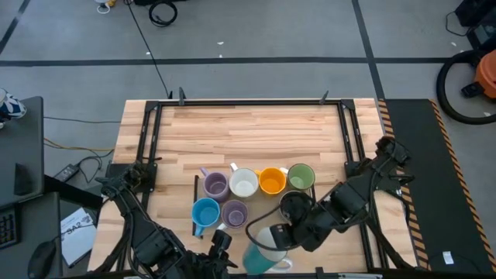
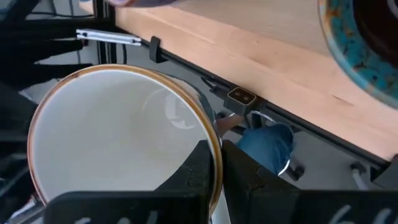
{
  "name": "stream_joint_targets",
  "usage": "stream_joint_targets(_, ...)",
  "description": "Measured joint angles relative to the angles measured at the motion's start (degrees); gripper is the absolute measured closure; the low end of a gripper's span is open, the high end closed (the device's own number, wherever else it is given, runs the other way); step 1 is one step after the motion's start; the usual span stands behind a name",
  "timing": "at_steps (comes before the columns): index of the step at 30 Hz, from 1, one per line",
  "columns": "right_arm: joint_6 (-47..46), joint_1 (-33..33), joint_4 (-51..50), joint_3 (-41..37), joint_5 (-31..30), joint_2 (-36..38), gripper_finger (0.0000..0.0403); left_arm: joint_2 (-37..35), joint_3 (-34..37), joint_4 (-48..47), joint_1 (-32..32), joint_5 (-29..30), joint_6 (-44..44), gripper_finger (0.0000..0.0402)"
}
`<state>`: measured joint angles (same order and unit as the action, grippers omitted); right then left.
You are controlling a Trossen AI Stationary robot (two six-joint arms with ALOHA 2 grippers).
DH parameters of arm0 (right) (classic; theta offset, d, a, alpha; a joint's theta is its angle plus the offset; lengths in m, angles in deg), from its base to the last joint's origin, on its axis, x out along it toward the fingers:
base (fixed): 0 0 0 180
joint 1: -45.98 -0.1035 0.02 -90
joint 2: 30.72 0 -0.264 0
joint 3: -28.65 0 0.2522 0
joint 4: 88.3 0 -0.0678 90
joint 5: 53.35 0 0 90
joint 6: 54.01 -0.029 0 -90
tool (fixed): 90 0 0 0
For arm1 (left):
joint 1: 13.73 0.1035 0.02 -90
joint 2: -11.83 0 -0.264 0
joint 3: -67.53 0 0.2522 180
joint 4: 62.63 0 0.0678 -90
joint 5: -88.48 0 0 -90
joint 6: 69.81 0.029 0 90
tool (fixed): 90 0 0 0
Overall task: Place coffee mugs
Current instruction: Put the blue white mug on the shelf
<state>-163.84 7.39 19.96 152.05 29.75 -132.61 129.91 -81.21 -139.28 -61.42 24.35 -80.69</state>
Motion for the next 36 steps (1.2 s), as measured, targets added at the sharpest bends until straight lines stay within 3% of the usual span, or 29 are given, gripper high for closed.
stream_joint_targets(14,1.72,2.94,-4.87,0.07,1.95,1.15,0.0375,0.00,0.00,-0.55,-0.06,0.00,0.17,0.0246)
stream_joint_targets(23,4.53,3.94,-9.96,0.08,-0.52,1.73,0.0375,-0.02,0.00,-0.35,0.01,0.00,1.32,0.0246)
stream_joint_targets(36,9.24,6.88,-9.72,0.07,-0.95,1.79,0.0375,-0.02,0.00,-0.34,0.00,-0.01,1.39,0.0246)
